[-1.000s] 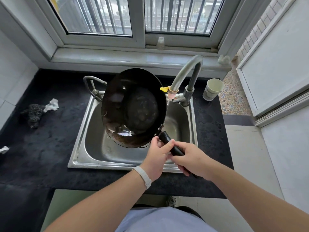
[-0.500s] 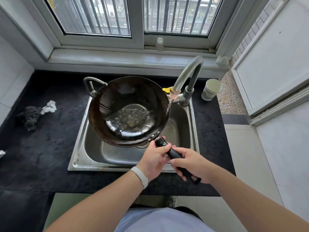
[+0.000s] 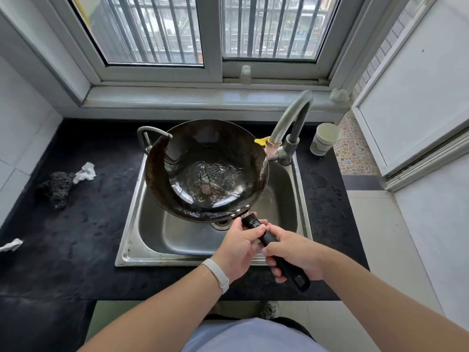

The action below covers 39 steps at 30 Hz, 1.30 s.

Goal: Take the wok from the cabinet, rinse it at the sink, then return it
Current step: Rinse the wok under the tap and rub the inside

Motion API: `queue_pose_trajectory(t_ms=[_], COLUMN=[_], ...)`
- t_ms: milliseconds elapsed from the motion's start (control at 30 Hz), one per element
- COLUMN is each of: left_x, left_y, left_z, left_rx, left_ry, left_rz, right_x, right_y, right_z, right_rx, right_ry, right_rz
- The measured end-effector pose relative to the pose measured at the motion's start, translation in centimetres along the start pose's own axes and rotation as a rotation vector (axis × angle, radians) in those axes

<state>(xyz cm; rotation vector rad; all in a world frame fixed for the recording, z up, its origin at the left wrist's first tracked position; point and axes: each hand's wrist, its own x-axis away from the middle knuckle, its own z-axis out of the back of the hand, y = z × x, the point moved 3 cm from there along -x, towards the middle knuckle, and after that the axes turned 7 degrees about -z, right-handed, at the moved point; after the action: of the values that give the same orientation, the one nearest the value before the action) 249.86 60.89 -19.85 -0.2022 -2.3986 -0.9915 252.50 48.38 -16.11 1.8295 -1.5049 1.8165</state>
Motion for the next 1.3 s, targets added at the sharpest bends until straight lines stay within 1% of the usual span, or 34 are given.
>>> queue_pose_trajectory(t_ms=[200, 367, 567, 667, 800, 867, 933, 967, 1033, 1167, 1300], left_x=[0.1, 0.0, 0.8, 1.1, 2.0, 2.5, 2.9, 3.1, 3.0, 0.3, -4.0], left_y=[0.0, -0.6, -0.4, 0.3, 2.8, 4.4, 6.0, 6.7, 7.6, 9.3, 11.5], left_z=[0.7, 1.1, 1.1, 1.4, 1.1, 1.0, 0.8, 0.5, -0.4, -2.4, -4.6], left_rx=[-0.016, -0.015, -0.091, -0.217, -0.576, -0.801, -1.043, -1.108, -1.108, -0.986, -1.015], left_ry=[0.009, 0.022, -0.013, -0.033, -0.055, -0.006, 0.031, 0.025, 0.008, 0.052, 0.058], left_rz=[0.011, 0.028, 0.029, 0.062, 0.100, 0.058, -0.049, -0.092, -0.137, -0.230, -0.328], right_x=[0.1, 0.0, 0.4, 0.7, 1.0, 0.9, 0.7, 0.7, 0.6, 0.6, 0.4], right_y=[-0.3, -0.5, 0.0, 0.1, -0.3, -0.5, -0.5, -0.5, -0.5, -0.2, 0.0], right_z=[-0.6, -0.7, -0.5, -0.3, 0.4, 0.7, 0.9, 0.9, 1.1, 1.4, 2.0], right_rx=[-0.077, 0.058, 0.115, 0.101, 0.128, 0.143, 0.165, 0.178, 0.200, 0.225, 0.223], right_ry=[-0.045, 0.020, 0.038, 0.032, 0.019, 0.024, 0.025, 0.023, 0.015, -0.005, -0.025], right_rz=[-0.059, -0.022, 0.053, 0.081, 0.096, 0.090, 0.079, 0.078, 0.083, 0.068, 0.051])
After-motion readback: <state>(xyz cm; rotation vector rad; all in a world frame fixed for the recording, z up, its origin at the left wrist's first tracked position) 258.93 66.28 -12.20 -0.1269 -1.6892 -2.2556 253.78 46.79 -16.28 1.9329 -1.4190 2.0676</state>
